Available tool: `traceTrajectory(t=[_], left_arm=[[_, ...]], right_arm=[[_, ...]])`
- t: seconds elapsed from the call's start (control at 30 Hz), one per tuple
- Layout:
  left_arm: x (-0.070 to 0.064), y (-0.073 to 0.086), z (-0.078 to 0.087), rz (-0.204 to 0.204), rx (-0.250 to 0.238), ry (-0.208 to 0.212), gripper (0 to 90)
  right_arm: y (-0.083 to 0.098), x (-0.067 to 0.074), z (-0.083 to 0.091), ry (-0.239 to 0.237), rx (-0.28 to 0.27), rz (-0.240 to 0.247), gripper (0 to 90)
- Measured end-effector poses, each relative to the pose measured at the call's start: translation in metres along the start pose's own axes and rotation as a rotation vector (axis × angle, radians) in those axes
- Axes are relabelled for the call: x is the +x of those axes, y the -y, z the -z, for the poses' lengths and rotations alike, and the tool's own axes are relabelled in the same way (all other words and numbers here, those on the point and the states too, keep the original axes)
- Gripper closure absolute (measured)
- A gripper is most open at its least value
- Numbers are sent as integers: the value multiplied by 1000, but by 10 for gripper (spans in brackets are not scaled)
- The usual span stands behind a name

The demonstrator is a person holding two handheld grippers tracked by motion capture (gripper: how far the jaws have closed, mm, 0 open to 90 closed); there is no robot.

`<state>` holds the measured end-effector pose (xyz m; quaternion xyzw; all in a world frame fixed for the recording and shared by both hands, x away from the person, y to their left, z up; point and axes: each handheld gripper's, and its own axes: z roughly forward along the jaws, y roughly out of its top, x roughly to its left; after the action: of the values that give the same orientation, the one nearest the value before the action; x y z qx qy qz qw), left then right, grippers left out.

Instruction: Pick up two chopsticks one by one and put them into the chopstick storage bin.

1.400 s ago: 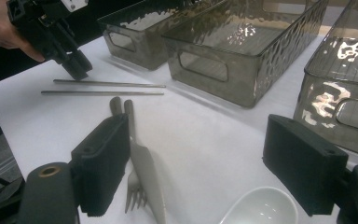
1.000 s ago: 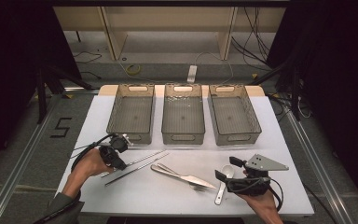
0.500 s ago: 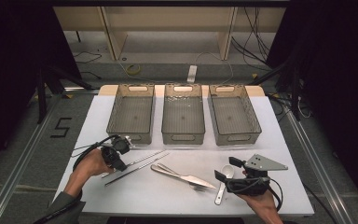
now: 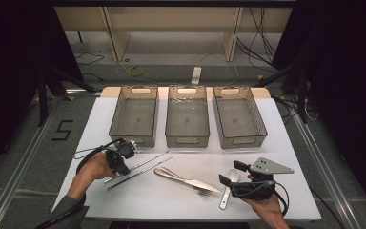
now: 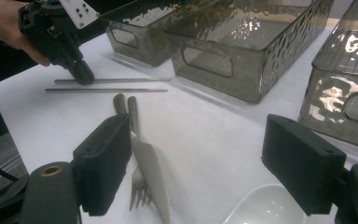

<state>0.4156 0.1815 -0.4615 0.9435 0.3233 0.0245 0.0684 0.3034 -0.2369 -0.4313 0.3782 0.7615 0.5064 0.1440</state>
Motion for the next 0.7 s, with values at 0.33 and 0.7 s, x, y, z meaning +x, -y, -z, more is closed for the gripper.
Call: traceTrajectory(t=[0.33, 0.7], left_arm=[[2, 3, 1, -30, -14, 9, 844], [6, 8, 3, -13, -41, 23, 847]], right_arm=[[0, 0, 0, 0, 5, -1, 250], [0, 0, 1, 1, 2, 1, 253]])
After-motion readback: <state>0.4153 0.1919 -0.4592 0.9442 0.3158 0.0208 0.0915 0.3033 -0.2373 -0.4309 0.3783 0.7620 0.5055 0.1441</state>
